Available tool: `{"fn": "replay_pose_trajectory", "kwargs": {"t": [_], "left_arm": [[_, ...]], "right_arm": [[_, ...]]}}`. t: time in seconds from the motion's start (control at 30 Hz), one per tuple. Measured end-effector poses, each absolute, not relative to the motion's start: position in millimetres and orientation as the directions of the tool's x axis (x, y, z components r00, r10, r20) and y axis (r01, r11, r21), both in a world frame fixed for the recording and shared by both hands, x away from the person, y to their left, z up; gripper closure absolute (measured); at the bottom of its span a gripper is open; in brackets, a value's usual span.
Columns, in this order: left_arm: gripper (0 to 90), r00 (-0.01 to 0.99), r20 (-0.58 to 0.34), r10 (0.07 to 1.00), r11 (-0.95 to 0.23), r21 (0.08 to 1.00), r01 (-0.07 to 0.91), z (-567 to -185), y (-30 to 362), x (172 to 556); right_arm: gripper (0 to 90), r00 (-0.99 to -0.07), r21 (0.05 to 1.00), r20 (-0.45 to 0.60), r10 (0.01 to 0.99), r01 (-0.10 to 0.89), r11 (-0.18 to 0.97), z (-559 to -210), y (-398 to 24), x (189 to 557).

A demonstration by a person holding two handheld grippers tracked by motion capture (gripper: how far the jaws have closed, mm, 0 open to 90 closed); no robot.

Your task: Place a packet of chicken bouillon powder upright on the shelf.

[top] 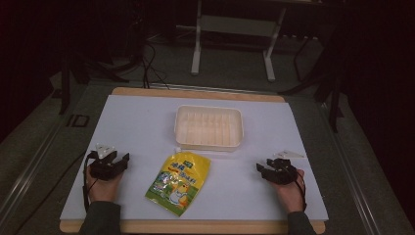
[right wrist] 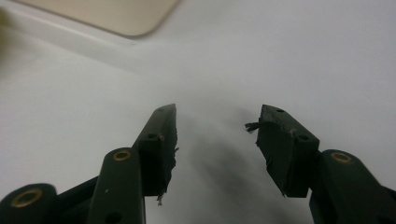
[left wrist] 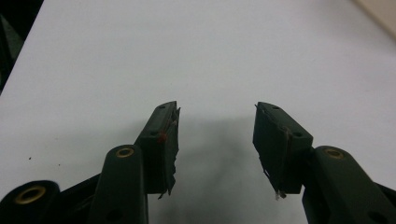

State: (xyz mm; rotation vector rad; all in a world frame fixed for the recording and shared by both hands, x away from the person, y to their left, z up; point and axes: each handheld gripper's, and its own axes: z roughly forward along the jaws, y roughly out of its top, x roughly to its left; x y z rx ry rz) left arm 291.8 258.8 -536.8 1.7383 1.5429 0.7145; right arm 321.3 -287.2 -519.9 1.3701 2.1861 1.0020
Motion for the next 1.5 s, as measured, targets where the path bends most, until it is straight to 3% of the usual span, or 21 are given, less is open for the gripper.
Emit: {"fn": "replay_pose_trajectory", "kwargs": {"t": [0.2, 0.73, 1.17, 1.5], "left_arm": [[48.0, 0.136, -0.077, 0.988, -0.017, 0.809, 0.587, -535.4, 264.1, 287.8], [48.1, 0.134, -0.02, 0.991, -0.065, 0.801, 0.595, -540.5, 260.9, 290.5], [48.1, 0.149, 0.008, 0.989, -0.094, 0.804, 0.587, -540.8, 257.9, 289.4], [48.1, 0.146, 0.006, 0.989, -0.092, 0.8, 0.592, -541.1, 258.0, 289.9]], "right_arm": [[46.7, -0.503, 0.717, 0.063, 0.862, 0.624, 0.311, -519.9, -278.4, 319.5], [44.8, -0.594, 0.692, 0.088, 0.8, 0.614, 0.38, -511.5, -253.6, 316.4], [49.0, -0.666, 0.675, 0.125, 0.735, 0.6, 0.429, -502.4, -225.5, 322.6], [42.9, -0.712, 0.672, 0.163, 0.683, 0.587, 0.451, -502.8, -205.7, 324.8]]}}
